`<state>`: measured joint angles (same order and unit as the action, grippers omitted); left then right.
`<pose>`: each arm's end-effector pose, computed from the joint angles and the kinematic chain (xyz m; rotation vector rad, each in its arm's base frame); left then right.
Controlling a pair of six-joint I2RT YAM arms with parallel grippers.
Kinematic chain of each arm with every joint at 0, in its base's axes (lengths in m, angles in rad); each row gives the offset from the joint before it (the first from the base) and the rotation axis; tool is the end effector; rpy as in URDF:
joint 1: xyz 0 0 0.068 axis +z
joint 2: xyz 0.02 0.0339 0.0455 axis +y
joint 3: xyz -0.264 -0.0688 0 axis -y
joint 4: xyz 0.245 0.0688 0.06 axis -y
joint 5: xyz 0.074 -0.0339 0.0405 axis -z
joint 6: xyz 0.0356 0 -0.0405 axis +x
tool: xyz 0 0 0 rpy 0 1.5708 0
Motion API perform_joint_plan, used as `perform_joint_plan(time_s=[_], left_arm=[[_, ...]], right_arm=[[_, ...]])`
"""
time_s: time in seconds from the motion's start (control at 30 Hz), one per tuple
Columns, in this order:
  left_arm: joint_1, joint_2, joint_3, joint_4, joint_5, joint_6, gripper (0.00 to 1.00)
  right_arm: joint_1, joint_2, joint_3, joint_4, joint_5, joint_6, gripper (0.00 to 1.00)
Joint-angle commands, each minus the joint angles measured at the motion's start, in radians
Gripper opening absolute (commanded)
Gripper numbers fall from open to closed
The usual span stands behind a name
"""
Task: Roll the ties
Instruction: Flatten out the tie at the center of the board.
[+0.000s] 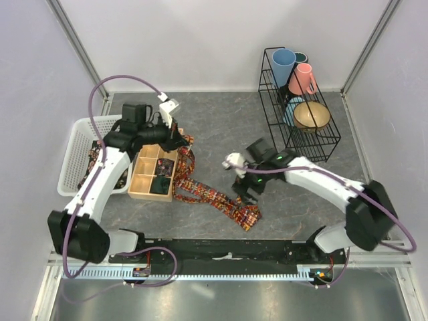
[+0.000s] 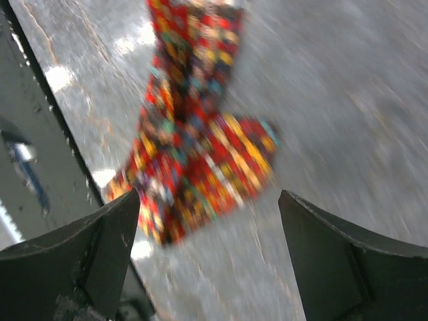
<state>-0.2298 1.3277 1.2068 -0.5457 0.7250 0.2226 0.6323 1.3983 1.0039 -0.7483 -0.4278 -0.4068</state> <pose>0.2731 -0.0881 0.3375 0.8562 1.9789 -0.8079 0.2075 0.1704 0.2380 -1.4480 2.2754 0.6474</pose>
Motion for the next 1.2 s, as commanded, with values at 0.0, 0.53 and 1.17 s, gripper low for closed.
perform_joint_plan(time_s=[0.0, 0.53, 1.17], left_arm=[[0.081, -0.073, -0.073, -0.102, 0.057, -0.014, 0.02], [0.17, -0.254, -0.105, -0.163, 0.191, 0.081, 0.02], [-0.065, -0.16, -0.254, -0.201, 0.052, -0.015, 0.02]], right_arm=[[0.206, 0.18, 0.024, 0.196, 0.138, 0.086, 0.92], [0.149, -0.039, 0.032, -0.153, 0.454, -0.012, 0.0], [-0.25, -0.469, -0.119, -0.629, 0.595, -0.604, 0.0]])
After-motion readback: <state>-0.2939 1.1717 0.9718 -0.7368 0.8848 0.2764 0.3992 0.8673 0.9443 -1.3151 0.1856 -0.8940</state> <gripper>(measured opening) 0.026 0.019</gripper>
